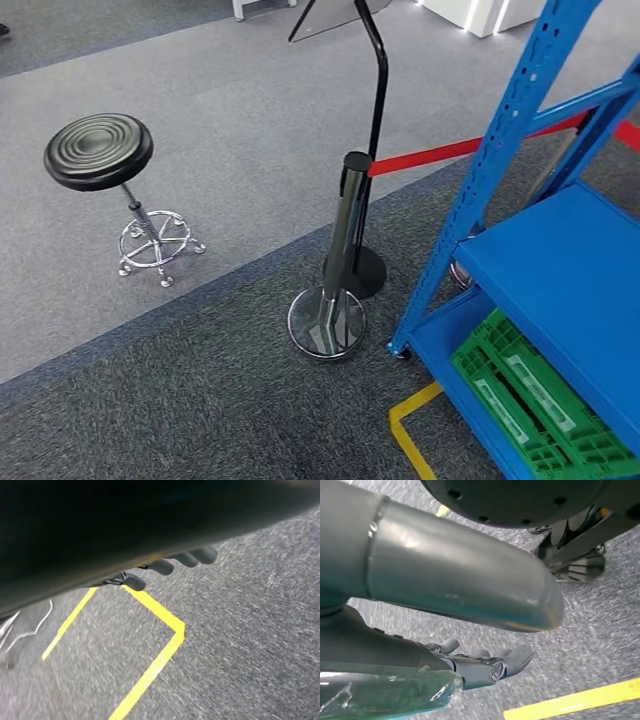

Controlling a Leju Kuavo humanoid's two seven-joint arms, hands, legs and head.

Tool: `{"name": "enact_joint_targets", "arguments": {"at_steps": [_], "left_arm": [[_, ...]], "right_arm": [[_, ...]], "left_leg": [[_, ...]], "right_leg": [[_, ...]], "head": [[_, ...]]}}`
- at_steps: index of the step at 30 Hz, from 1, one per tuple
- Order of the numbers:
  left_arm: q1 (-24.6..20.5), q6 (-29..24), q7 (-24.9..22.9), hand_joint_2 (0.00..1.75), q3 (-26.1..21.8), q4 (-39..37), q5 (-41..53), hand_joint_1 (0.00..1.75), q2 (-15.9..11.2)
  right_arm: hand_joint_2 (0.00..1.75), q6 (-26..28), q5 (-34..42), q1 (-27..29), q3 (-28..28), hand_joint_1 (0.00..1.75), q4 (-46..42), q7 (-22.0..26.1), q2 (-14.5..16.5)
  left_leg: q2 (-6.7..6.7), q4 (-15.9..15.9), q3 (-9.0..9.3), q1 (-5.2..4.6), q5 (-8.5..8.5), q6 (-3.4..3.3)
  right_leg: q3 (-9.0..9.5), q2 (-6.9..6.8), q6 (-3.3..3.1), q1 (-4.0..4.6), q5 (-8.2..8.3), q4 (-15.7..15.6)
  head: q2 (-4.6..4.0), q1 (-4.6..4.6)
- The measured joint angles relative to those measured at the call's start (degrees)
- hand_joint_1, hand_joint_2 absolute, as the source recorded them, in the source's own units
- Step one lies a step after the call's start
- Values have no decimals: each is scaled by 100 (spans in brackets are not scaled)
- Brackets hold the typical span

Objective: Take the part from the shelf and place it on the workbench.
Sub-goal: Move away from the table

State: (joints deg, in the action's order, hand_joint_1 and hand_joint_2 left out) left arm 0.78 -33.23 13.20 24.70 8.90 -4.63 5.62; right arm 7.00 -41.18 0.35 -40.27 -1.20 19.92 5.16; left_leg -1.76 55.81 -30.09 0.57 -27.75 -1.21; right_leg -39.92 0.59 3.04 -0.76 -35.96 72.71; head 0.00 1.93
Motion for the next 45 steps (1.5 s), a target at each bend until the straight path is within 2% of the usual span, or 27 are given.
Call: {"name": "enact_joint_targets", "arguments": {"at_steps": [1,2,4,6,9,11,13,15,16,17,18,20,22,24,26,28,30,31,32,34,36,37,39,40,42,44,45], "left_arm": [[-1,10,-1,0,1,0,1,0,-5],[-6,17,-1,0,2,1,1,0,-8],[-15,23,-2,0,10,3,3,0,-9],[-16,23,-1,0,24,6,9,0,-16],[-29,22,1,0,48,14,13,0,-34],[-35,19,9,0,53,25,-32,0,-42],[-28,16,18,0,50,28,-108,0,-54],[-6,17,20,0,46,28,-159,0,-66],[3,19,20,0,45,28,-175,0,-69],[6,24,20,0,44,28,-190,0,-73],[7,31,20,0,42,28,-203,0,-77],[7,48,20,0,37,28,-226,0,-98],[1,88,19,0,33,28,-240,0,-125],[-15,134,18,0,32,29,-240,0,-142],[-18,153,18,0,30,30,-240,0,-159],[-2,161,18,0,28,31,-239,0,-169],[14,166,18,0,28,31,-239,0,-176],[16,167,18,0,28,31,-239,0,-180],[13,169,17,0,28,31,-239,0,-182],[5,174,17,0,28,31,-239,0,-181],[2,178,18,0,28,31,-239,0,-185],[-1,178,18,0,28,31,-239,0,-189],[-15,178,19,0,28,32,-241,0,-194],[-24,176,19,0,28,35,-244,0,-196],[-30,173,22,0,27,40,-249,0,-198],[-20,172,25,0,26,42,-253,0,-200],[-11,172,25,0,25,42,-255,0,-200]], "right_arm": [[0,-2,3,2,1,0,3,-2,-7],[0,-3,6,7,1,0,6,-3,-16],[0,-7,10,3,1,0,9,-6,-37],[0,-14,12,-11,1,0,13,-7,-46],[0,-19,11,-14,1,0,33,-9,-46],[0,-18,-13,-23,3,0,45,-25,-52],[0,-3,-51,-70,11,0,46,-50,-60],[0,27,-79,-123,22,0,47,-74,-58],[0,43,-91,-138,28,0,48,-86,-55],[0,52,-109,-147,37,0,48,-92,-51],[0,55,-131,-157,46,0,48,-97,-48],[0,39,-178,-193,68,0,49,-104,-46],[0,12,-203,-229,91,0,48,-113,-47],[0,-3,-216,-221,107,0,47,-128,-49],[0,-6,-222,-207,117,0,48,-139,-50],[0,-6,-224,-228,133,0,48,-141,-50],[0,-7,-225,-248,146,0,47,-141,-50],[0,-7,-225,-244,149,0,47,-141,-50],[0,-7,-225,-235,151,0,46,-142,-52],[0,-5,-225,-224,153,0,46,-143,-63],[0,-6,-226,-245,155,0,46,-142,-70],[0,-7,-227,-255,156,0,46,-142,-70],[0,-4,-234,-245,159,0,47,-155,-70],[0,-1,-244,-233,161,0,48,-173,-70],[0,19,-264,-226,164,0,47,-213,-73],[0,36,-278,-246,166,0,46,-231,-76],[0,36,-283,-253,168,0,46,-233,-77]], "left_leg": [[-78,2,2,-3,-4,4],[-151,5,10,-3,-12,14],[-272,27,38,-22,-44,59],[-371,57,66,-60,-85,118],[-470,73,112,-64,-125,197],[-265,288,47,-37,-326,262],[28,943,-234,-20,-716,297],[112,1627,-563,-18,-947,292],[123,1737,-637,-19,-896,278],[141,1625,-615,-20,-729,253],[189,1331,-512,-22,-489,215],[445,617,-253,-24,-79,109],[621,243,-124,-24,0,54],[546,141,-93,-12,-20,46],[414,55,-67,10,22,13],[243,14,-52,14,36,-17],[60,18,-58,4,28,-29],[-23,21,-59,2,23,-26],[-97,25,-57,2,17,-18],[-224,45,-39,1,-8,21],[-333,89,-24,-25,-49,94],[-379,105,-17,-38,-60,129],[-465,113,2,-36,-64,186],[-443,132,7,-22,-97,219],[-221,421,-93,3,-349,273],[39,1118,-387,9,-755,286],[89,1465,-541,8,-894,282]], "right_leg": [[7,-22,11,-2,44,20],[144,-60,17,-3,193,-205],[600,-290,3,-1,539,-1000],[884,-464,-69,1,691,-1484],[873,-340,-182,-4,708,-1521],[883,-227,-250,-23,738,-1530],[879,-97,-304,-29,769,-1530],[868,64,-322,-20,781,-1526],[872,147,-324,-14,782,-1524],[880,230,-324,-8,782,-1523],[891,312,-324,-1,782,-1522],[885,463,-309,11,782,-1511],[825,590,-259,11,793,-1492],[745,682,-182,2,813,-1501],[641,478,-124,9,714,-1371],[374,135,-86,13,378,-810],[47,9,-41,-5,65,-115],[-9,-11,-19,-16,45,31],[51,-32,-3,-27,135,-45],[468,-208,14,-42,478,-759],[832,-400,-34,-33,679,-1387],[892,-437,-73,-23,696,-1498],[860,-326,-155,-7,708,-1494],[853,-274,-187,-10,718,-1497],[866,-169,-255,-27,748,-1511],[847,-44,-300,-27,770,-1511],[838,30,-311,-20,774,-1510]], "head": [[0,1],[0,2],[0,7],[0,-5],[0,-21],[0,-31],[0,-47],[0,-49],[0,-50],[0,-50],[0,-51],[0,-49],[0,-53],[0,-61],[0,-44],[0,-17],[0,-7],[0,-8],[0,-5],[0,-2],[0,-12],[0,-23],[0,-39],[0,-42],[0,-53],[0,-63],[0,-63]]}}
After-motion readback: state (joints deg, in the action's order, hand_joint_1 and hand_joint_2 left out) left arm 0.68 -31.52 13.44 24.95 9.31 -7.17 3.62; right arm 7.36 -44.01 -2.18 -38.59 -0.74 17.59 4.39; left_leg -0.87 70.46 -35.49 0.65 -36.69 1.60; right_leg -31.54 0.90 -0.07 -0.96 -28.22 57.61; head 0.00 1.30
